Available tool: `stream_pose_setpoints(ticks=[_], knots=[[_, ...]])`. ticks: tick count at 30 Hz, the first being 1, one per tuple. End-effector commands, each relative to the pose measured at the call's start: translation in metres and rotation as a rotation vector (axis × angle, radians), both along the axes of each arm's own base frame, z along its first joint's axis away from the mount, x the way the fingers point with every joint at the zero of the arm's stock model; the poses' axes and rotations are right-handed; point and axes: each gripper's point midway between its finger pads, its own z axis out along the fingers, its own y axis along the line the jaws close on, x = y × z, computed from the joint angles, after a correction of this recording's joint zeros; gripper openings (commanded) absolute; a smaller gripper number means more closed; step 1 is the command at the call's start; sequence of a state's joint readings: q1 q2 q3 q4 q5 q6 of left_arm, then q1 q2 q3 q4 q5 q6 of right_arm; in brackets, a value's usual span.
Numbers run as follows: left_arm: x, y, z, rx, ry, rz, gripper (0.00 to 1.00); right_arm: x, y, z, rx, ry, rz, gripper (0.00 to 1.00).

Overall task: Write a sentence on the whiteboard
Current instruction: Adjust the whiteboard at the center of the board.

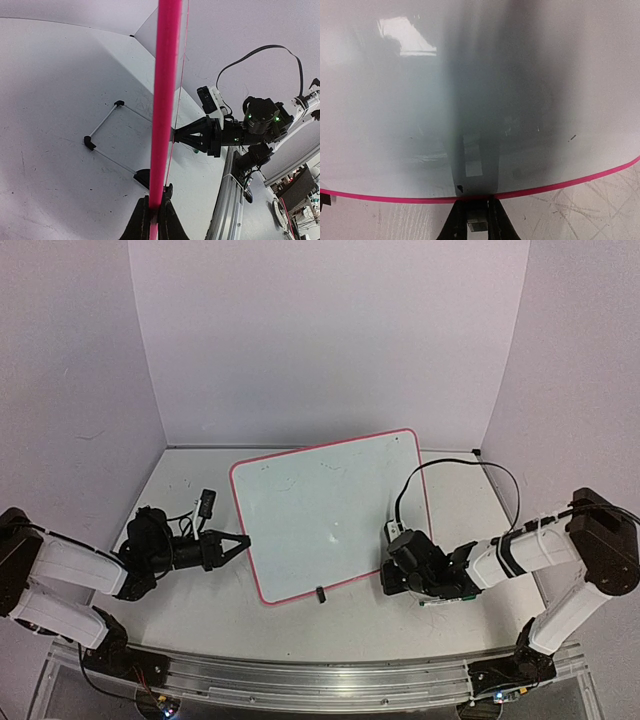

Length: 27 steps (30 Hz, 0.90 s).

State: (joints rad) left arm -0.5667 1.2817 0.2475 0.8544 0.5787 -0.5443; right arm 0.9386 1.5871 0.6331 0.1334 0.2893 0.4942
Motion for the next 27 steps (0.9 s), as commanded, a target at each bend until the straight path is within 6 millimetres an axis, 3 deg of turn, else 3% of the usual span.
stream_pose_setpoints(ticks=[1, 3, 6, 8, 12, 14, 17, 24, 27], knots=[[0.004, -0.005, 0.008, -0.037, 0.024, -0.022, 0.05, 0.014, -0.029, 0.01, -0.049, -0.082, -0.119, 0.0], [0.003, -0.007, 0.012, -0.047, 0.027, -0.033, 0.14, 0.012, -0.025, 0.007, -0.052, -0.078, -0.079, 0.0], [0.002, -0.008, 0.023, -0.071, 0.012, -0.039, 0.39, 0.009, -0.02, 0.004, -0.045, -0.071, -0.033, 0.02], [0.001, -0.006, 0.037, -0.095, -0.016, -0.031, 0.49, 0.01, -0.021, 0.004, -0.036, -0.065, -0.04, 0.07], [-0.002, 0.0, 0.051, -0.108, -0.038, -0.007, 0.62, 0.01, -0.02, 0.007, -0.018, -0.052, -0.039, 0.48], [0.0, 0.003, 0.05, -0.087, -0.031, 0.016, 0.69, 0.009, -0.022, 0.013, -0.024, -0.045, -0.049, 0.56], [0.003, 0.011, 0.044, -0.05, -0.015, 0.073, 0.83, 0.005, -0.022, 0.028, -0.038, -0.036, -0.057, 0.6], [0.019, 0.036, 0.034, 0.033, 0.089, 0.263, 0.99, -0.006, -0.014, 0.062, 0.058, -0.025, -0.089, 0.71], [0.024, 0.051, 0.049, 0.018, 0.107, 0.366, 0.99, 0.0, -0.019, 0.082, 0.061, -0.089, -0.101, 0.81]])
